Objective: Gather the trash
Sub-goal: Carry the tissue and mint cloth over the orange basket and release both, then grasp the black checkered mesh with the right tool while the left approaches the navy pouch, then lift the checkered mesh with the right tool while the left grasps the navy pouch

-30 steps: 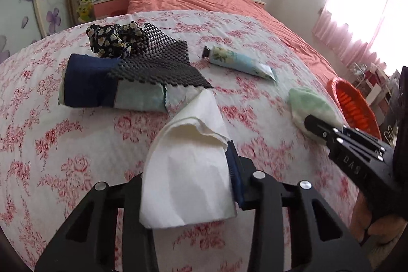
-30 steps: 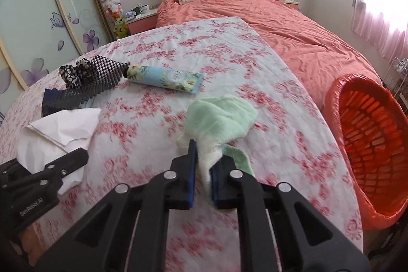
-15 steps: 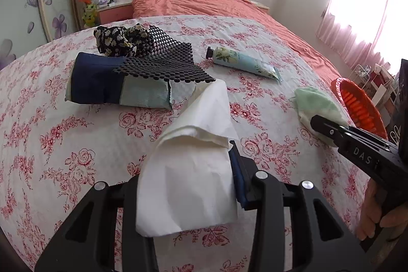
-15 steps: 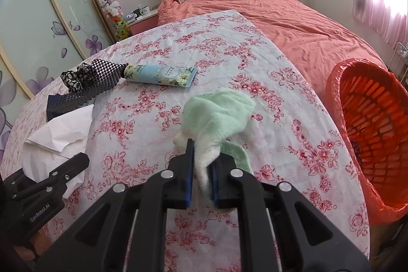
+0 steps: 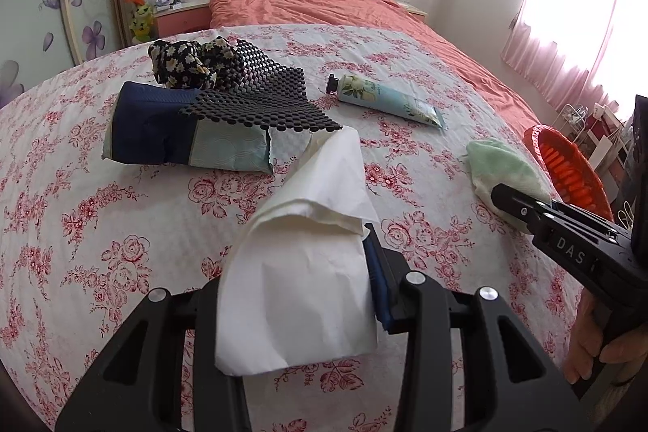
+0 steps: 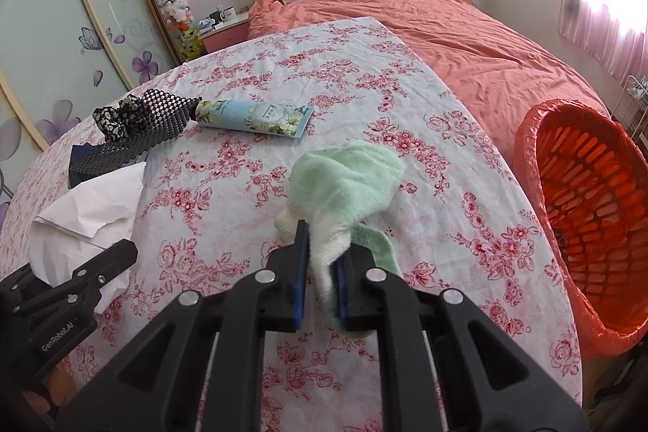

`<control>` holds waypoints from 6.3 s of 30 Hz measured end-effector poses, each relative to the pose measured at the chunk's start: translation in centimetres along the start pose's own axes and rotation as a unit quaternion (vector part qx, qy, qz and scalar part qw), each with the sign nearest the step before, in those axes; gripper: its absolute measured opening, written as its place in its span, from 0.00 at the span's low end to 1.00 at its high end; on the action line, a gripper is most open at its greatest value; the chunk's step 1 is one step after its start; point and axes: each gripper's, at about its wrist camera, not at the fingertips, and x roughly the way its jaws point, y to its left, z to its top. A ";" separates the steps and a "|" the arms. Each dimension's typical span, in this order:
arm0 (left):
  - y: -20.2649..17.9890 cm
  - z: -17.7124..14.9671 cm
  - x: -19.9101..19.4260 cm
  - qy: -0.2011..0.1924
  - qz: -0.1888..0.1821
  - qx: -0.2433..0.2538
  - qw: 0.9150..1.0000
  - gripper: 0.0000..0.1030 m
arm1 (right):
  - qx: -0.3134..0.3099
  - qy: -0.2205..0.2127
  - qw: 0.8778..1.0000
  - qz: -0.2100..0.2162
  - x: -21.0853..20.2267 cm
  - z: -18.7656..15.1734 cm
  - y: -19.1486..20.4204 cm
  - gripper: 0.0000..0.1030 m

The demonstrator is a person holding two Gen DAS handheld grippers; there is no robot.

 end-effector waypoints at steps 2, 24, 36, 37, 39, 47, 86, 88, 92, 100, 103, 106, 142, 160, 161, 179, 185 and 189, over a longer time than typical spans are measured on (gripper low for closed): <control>0.0 0.0 0.0 0.000 -0.001 -0.001 1.000 0.39 | 0.000 0.000 1.000 -0.001 0.0 0.0 0.1 0.12; -1.5 0.0 -0.6 0.000 0.033 0.036 0.999 0.28 | 0.008 -0.035 0.999 0.033 -2.1 -0.2 -0.9 0.05; -5.6 1.9 -5.5 -0.063 -0.017 0.050 0.997 0.28 | 0.020 -0.124 0.991 0.044 -9.8 0.8 -3.2 0.05; -6.1 2.1 -5.8 -0.069 -0.022 0.052 0.996 0.28 | 0.021 -0.130 0.990 0.044 -10.4 0.7 -3.5 0.05; -7.1 2.5 -6.2 -0.078 -0.030 0.058 0.995 0.28 | 0.028 -0.140 0.989 0.044 -11.4 0.6 -4.3 0.05; -11.2 4.1 -6.2 -0.097 -0.069 0.085 0.989 0.28 | 0.052 -0.177 0.982 0.033 -14.8 0.8 -7.9 0.05; -28.3 5.3 2.5 -0.023 -0.176 0.199 0.964 0.57 | 0.217 -0.141 0.966 -0.023 -13.3 2.3 -27.2 0.31; -28.1 5.3 2.6 -0.021 -0.170 0.196 0.966 0.57 | 0.221 -0.136 0.966 -0.019 -13.2 2.3 -27.2 0.35; -27.2 5.5 2.5 -0.023 -0.159 0.188 0.969 0.58 | 0.222 -0.117 0.968 -0.003 -12.9 2.4 -27.3 0.38; -23.0 6.4 1.2 -0.036 -0.133 0.147 0.979 0.58 | 0.202 -0.057 0.977 -0.025 -11.5 3.4 -25.6 0.37; -21.3 6.4 0.5 -0.040 -0.126 0.134 0.982 0.58 | 0.203 -0.025 0.978 -0.047 -10.6 3.6 -25.0 0.37; -19.6 6.2 -0.5 -0.048 -0.119 0.126 0.984 0.58 | 0.193 -0.013 0.979 -0.062 -10.4 3.5 -23.6 0.37; 12.2 1.8 -3.6 -0.060 0.135 -0.091 0.985 0.69 | -0.025 0.002 0.996 0.086 1.5 4.4 9.8 0.44; 14.2 1.5 -4.2 -0.056 0.121 -0.119 0.984 0.69 | -0.119 0.023 0.992 0.038 3.1 2.1 13.2 0.01; 13.9 1.5 -4.1 -0.057 0.119 -0.117 0.984 0.69 | -0.111 0.024 0.993 0.029 3.0 2.1 12.2 0.01; 13.3 1.4 -3.9 -0.057 0.129 -0.107 0.984 0.73 | -0.054 0.028 0.997 0.051 7.7 8.0 15.7 0.36; 13.3 1.8 -3.7 -0.061 0.109 -0.118 0.985 0.73 | -0.094 0.018 0.995 0.034 8.5 7.0 16.0 0.10; 12.7 2.4 -3.8 -0.068 0.094 -0.118 0.986 0.73 | -0.087 0.023 0.994 0.055 7.7 6.6 14.9 0.07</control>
